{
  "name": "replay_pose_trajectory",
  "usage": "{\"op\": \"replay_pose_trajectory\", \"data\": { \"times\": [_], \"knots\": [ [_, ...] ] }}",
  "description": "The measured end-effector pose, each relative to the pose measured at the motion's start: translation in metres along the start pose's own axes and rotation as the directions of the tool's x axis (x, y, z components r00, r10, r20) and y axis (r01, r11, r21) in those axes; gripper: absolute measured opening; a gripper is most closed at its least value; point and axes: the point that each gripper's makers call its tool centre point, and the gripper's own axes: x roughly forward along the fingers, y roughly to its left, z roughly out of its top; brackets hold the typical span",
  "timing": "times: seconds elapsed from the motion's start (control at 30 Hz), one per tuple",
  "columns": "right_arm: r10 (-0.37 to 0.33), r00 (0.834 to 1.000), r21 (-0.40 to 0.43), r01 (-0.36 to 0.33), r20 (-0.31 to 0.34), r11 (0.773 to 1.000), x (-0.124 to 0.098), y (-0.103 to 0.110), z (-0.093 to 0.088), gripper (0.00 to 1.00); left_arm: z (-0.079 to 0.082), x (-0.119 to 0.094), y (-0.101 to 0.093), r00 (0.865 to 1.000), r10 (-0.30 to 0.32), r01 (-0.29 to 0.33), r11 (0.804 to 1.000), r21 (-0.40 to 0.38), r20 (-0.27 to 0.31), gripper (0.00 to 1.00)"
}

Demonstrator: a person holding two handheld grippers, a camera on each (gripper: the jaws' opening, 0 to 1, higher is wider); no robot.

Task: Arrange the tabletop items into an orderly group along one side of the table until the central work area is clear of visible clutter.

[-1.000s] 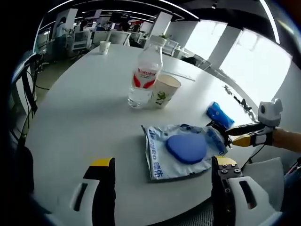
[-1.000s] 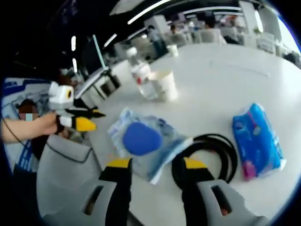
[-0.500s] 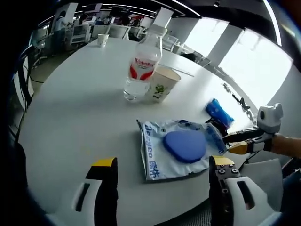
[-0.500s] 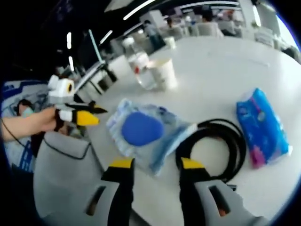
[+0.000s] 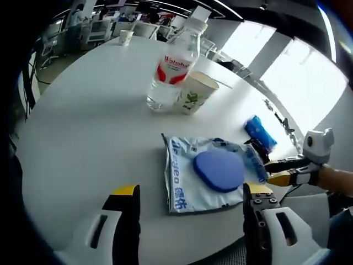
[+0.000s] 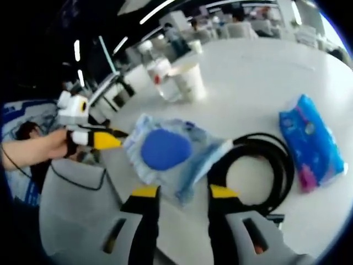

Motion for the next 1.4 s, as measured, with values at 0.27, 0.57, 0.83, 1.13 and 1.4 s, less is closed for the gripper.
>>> {"op": "replay_pose_trajectory", "data": {
  "times": [0.27,0.57,0.83,1.13,1.4],
  "knots": [
    [0.002,1.000,0.007,-0.002,-0.002,1.000,0.002,-0.001,0.001,0.29,0.001,0.004,-0.002,1.000,-0.003,0.003,1.000,-0.011,-0.001,0.70],
    [0.008,1.000,0.013,-0.008,-0.018,1.000,0.006,0.000,-0.002,0.21,0.001,0.011,-0.001,1.000,0.004,-0.004,0.999,-0.034,-0.001,0.49],
    [-0.004,1.000,0.031,0.005,-0.017,0.999,0.008,-0.003,0.000,0.05,-0.004,0.013,0.008,0.998,0.061,-0.061,0.998,0.013,-0.027,0.26],
    [-0.006,1.000,0.040,0.006,0.019,0.999,0.009,-0.004,0.003,0.00,-0.008,0.010,0.020,0.994,0.103,-0.103,0.995,-0.002,-0.042,0.11],
    [0.010,1.000,0.051,-0.011,0.021,0.999,0.010,-0.003,0.006,0.00,-0.007,0.008,0.019,0.992,0.122,-0.122,0.992,0.010,-0.041,0.06]
  ]
}}
